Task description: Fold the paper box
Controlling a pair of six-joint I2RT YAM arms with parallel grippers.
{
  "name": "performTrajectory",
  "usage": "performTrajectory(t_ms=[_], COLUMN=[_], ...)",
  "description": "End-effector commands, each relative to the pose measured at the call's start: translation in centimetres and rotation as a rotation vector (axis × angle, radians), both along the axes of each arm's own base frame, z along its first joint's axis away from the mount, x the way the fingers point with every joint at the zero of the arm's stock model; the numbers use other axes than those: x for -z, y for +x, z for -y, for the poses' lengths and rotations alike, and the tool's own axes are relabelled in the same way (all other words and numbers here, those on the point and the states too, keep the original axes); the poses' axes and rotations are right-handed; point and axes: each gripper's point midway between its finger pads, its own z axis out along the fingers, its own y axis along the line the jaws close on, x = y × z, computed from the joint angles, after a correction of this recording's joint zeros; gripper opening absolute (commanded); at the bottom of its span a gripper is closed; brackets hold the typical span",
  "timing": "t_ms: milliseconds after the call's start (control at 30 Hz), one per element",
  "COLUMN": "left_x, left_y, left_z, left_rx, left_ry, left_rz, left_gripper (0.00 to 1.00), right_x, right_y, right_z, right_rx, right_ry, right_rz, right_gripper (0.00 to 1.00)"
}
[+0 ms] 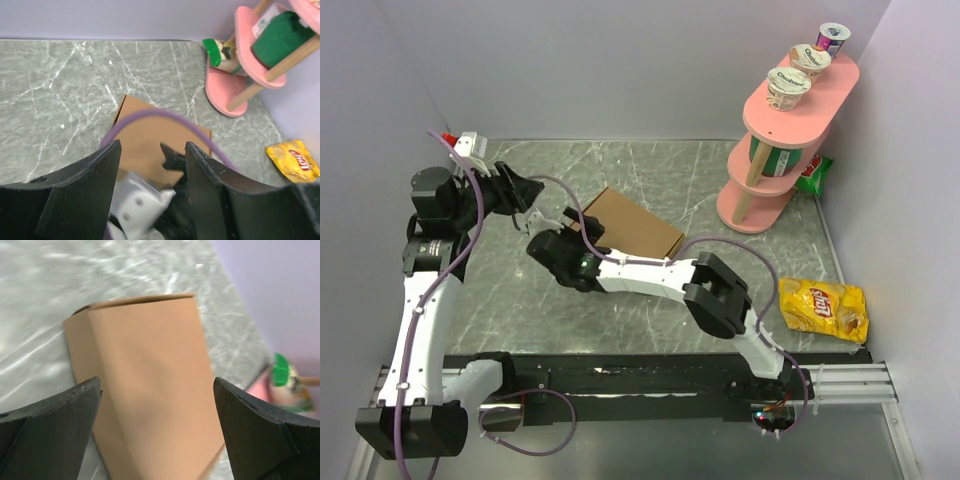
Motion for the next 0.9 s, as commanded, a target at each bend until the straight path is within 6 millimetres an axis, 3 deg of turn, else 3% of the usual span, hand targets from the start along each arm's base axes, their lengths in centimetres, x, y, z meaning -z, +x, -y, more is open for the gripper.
performTrajectory(t_ms=[0,67,133,167,200,233,267,300,333,367,400,433,467,500,567,633,667,733,867], left_x=[-3.2,-3.1,-3.0,-2.9,-2.9,-2.8,-2.6,-2.4,-2.7,-1.7,-1.8,-2.2,-1.5,-1.3,-1.2,-1.0,-1.1,-1.5,-1.7], left_y=[-0.4,-0.3,-0.2,-0.2,-0.3,-0.4,-0.6,-0.7,-1.3,-1.4,-1.6,-2.1,-2.1,-2.1,-2.4,-2.8,-3.0,-3.4,-3.8], left_z=[-1.6,-1.7,-2.0,-2.2,-2.4,-2.5,-2.7,-2.8,-2.9,-2.9,-3.0,-3.1,-3.4,-3.7,-4.2,-4.3,-4.4,-4.8,-5.3], left_rx=[-0.046,-0.045,-0.052,-0.062,-0.074,-0.082,-0.088,-0.100,-0.104,-0.106,-0.112,-0.123,-0.148,-0.171,-0.207,-0.216,-0.224,-0.253,-0.282], left_ry=[-0.001,-0.014,-0.021,-0.016,-0.012,-0.008,0.009,0.017,0.025,0.033,0.037,0.038,0.018,0.016,0.006,0.015,0.010,0.012,0.019], left_rz=[0.070,0.067,0.069,0.083,0.090,0.096,0.119,0.128,0.152,0.149,0.168,0.193,0.174,0.173,0.160,0.147,0.149,0.167,0.168], left_gripper=[0.62,0.63,0.67,0.76,0.81,0.85,0.96,0.99,0.96,0.96,0.96,0.96,0.96,0.96,0.96,0.96,0.96,0.96,0.96], right_x=[-2.4,-1.9,-1.9,-1.8,-2.4,-2.8,-3.2,-3.9,-4.4,-3.6,-6.3,-7.6,-7.0,-9.2,-9.2,-11.1,-10.8,-12.3,-14.2], right_y=[-6.2,-9.5,-11.9,-12.8,-13.3,-13.2,-13.1,-12.4,-11.9,-11.8,-10.4,-9.7,-9.3,-7.9,-7.1,-5.9,-5.8,-5.3,-5.7], right_z=[-1.6,-2.9,-2.1,-2.1,-0.5,0.4,1.3,3.5,4.5,6.1,8.5,9.7,11.5,14.4,17.3,21.3,22.4,25.9,30.4], right_rx=[-0.107,-0.216,-0.240,-0.272,-0.256,-0.255,-0.257,-0.241,-0.239,-0.227,-0.211,-0.215,-0.192,-0.161,-0.121,-0.071,-0.055,-0.005,0.050], right_ry=[0.262,0.312,0.388,0.428,0.487,0.518,0.551,0.627,0.674,0.695,0.792,0.843,0.853,0.921,0.950,0.988,0.993,1.031,1.062], right_rz=[-0.131,-0.220,-0.312,-0.370,-0.385,-0.396,-0.406,-0.453,-0.479,-0.508,-0.474,-0.433,-0.426,-0.362,-0.342,-0.256,-0.251,-0.175,-0.062], right_gripper=[1.00,1.00,1.00,1.00,1.00,1.00,1.00,1.00,1.00,1.00,1.00,1.00,1.00,1.00,1.00,1.00,1.00,1.00,1.00])
